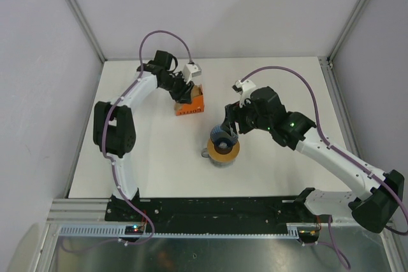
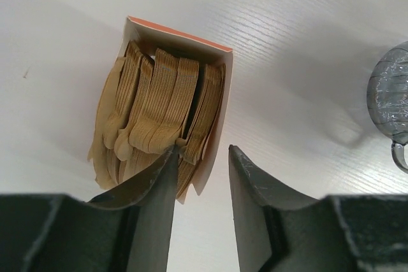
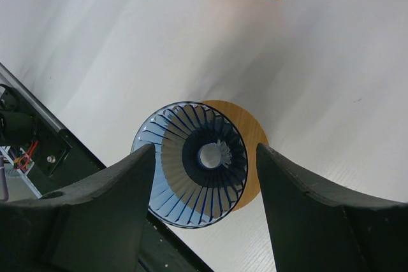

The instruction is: Place the coffee filter in the dripper

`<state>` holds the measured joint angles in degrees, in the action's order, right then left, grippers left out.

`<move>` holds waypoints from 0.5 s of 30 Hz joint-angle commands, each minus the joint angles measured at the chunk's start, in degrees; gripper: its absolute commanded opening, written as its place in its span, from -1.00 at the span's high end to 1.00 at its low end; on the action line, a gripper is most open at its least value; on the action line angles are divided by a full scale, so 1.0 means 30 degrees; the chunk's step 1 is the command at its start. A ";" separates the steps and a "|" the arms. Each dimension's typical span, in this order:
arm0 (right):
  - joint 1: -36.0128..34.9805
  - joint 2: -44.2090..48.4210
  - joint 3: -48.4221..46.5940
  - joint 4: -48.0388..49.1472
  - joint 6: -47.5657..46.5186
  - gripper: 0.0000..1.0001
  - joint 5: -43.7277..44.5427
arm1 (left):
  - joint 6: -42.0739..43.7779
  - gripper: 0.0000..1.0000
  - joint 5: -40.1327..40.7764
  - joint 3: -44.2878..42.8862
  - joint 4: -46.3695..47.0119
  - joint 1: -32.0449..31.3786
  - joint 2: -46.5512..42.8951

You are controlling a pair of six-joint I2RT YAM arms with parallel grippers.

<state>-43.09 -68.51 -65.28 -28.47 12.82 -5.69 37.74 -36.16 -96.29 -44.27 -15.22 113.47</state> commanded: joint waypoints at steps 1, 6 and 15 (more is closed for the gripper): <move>-0.0136 0.0032 -0.0507 0.0396 -0.0247 -0.39 -0.0177 | -0.0042 0.14 -0.0237 -0.0055 0.0005 -0.0182 -0.1606; -0.0138 -0.0108 -0.0508 0.0534 -0.0253 -0.39 -0.0445 | 0.0410 0.06 -0.0042 -0.0220 -0.0004 -0.0187 -0.2580; -0.0190 -0.0220 -0.0510 0.0660 -0.0199 -0.40 -0.0668 | 0.1872 -0.07 0.0471 -0.0893 0.0033 0.0206 -0.3320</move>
<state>-43.20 -69.08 -65.28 -28.40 12.80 -6.94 40.42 -35.48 -96.38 -44.27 -15.22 105.45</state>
